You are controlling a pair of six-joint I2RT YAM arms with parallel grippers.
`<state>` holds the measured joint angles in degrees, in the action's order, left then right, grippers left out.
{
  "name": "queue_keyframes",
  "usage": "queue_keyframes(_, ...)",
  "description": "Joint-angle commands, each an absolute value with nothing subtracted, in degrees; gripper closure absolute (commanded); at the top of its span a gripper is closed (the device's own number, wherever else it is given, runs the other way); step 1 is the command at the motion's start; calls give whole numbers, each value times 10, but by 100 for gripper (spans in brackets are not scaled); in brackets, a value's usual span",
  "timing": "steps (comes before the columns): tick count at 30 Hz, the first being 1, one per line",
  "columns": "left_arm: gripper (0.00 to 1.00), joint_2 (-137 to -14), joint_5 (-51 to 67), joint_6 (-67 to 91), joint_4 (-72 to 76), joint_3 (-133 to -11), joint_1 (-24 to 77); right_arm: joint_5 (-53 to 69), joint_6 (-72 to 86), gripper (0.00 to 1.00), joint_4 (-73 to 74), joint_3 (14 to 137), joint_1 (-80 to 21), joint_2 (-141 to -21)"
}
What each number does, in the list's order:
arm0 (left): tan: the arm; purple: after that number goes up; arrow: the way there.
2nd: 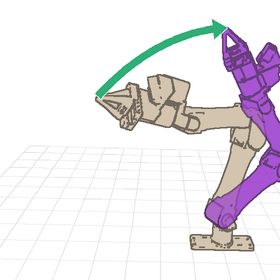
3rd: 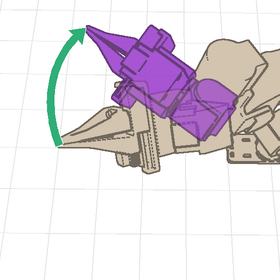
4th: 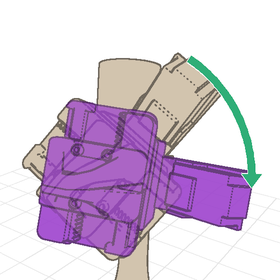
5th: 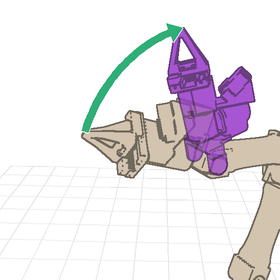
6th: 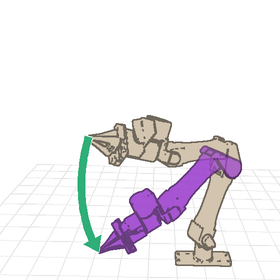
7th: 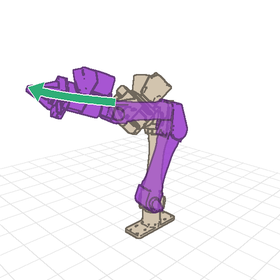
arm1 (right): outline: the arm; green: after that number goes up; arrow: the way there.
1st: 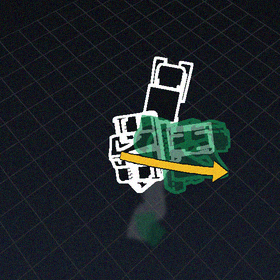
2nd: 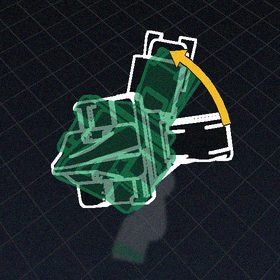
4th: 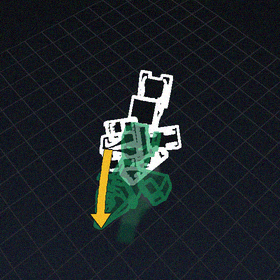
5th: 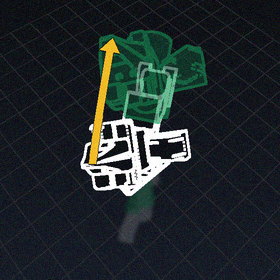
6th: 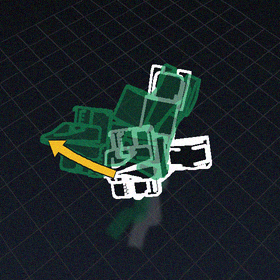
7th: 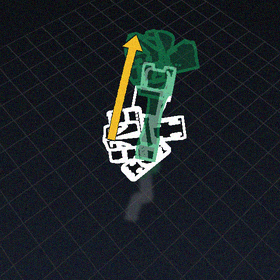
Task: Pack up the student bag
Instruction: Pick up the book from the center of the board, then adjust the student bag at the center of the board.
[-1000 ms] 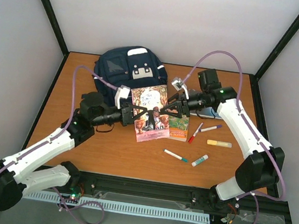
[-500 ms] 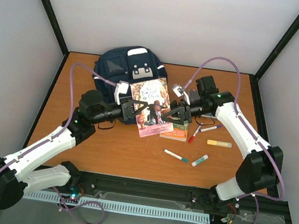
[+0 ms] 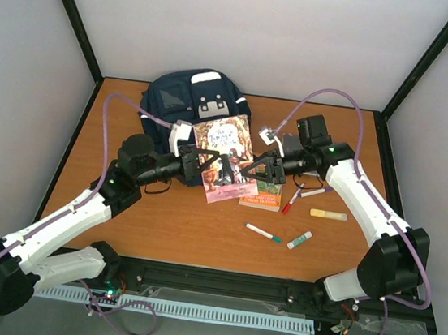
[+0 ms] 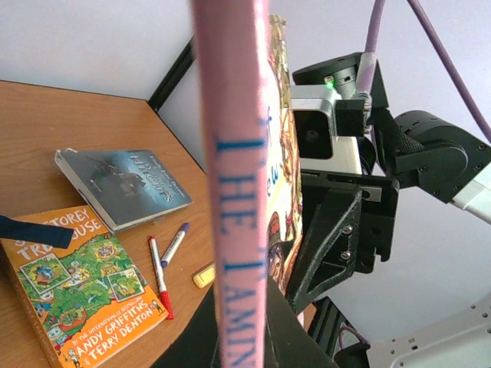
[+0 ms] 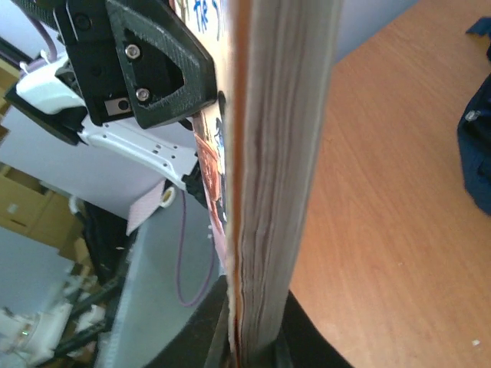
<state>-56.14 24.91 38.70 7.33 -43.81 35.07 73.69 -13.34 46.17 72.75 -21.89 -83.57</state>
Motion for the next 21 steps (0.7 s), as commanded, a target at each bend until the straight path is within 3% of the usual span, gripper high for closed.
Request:
queue_keyframes(1,99,-559,243,366,78,-457,349,710,-86,92,415,731,-220,-823)
queue_keyframes(4,98,-559,226,357,66,-454,350,695,-86,97,417,734,-218,-824)
queue_keyframes(5,92,-558,211,353,56,-454,349,680,-86,97,417,734,-212,-822)
queue_keyframes(8,55,-556,149,334,23,-450,349,645,-88,97,419,733,-166,-814)
queue_keyframes(11,33,-568,108,300,-20,-459,349,536,-122,97,432,714,-132,-797)
queue_keyframes(16,27,-625,35,230,-140,-518,350,482,-163,97,434,624,-61,-764)
queue_keyframes(21,33,-705,-14,163,-221,-590,350,460,-181,97,406,541,-35,-737)
